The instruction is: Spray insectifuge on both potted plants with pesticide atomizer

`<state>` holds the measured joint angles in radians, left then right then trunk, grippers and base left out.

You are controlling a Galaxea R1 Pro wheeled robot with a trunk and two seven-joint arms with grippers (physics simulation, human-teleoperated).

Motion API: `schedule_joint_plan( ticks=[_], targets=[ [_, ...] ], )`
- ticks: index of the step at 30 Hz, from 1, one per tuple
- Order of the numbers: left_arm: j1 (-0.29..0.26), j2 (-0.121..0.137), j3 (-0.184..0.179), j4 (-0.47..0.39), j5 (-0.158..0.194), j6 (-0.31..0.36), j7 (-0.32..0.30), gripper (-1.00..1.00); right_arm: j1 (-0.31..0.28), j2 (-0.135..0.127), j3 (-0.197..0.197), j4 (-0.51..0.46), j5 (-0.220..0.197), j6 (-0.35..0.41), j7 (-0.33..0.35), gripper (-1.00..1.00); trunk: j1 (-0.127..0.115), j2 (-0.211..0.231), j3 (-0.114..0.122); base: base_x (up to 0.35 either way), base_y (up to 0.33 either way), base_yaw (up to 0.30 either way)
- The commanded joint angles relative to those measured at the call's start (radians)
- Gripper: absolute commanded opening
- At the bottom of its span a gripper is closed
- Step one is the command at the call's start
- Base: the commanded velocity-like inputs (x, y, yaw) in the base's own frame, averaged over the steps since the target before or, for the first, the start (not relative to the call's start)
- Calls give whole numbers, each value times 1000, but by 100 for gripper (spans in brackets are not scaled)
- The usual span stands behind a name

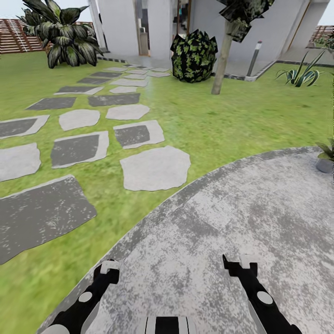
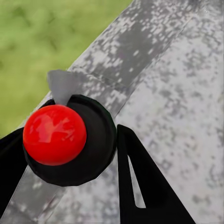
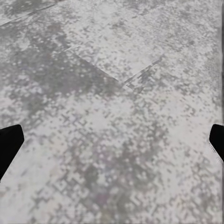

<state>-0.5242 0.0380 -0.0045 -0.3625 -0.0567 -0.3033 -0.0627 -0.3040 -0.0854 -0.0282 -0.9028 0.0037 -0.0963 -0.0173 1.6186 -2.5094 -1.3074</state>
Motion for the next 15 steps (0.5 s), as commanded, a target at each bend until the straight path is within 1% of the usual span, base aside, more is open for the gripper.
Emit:
schedule_joint_plan(
  ticks=[1,3,4,7,15],
  targets=[
    [0,1,0,0,-6,-3,-1,-100,0,-1,-1,-1,0,-2,-2,100,-1,0,3,0,0,0],
    [0,2,-1,-10,-3,0,-2,-100,0,-7,-3,-5,-2,-1,-3,100,-1,1,12,0,0,-94],
    [-1,-2,-4,-12,-4,2,-5,-100,0,-9,-4,-8,-1,-1,-3,100,-2,1,17,0,0,-174],
    [-2,-4,-8,-12,-7,4,-7,-100,0,-10,-4,-8,0,0,-3,100,-3,1,31,0,0,-185],
    [-2,-2,-6,-11,-6,5,-10,-100,0,-14,-4,-4,1,0,-3,100,-7,3,70,0,0,-193]
  ],
)
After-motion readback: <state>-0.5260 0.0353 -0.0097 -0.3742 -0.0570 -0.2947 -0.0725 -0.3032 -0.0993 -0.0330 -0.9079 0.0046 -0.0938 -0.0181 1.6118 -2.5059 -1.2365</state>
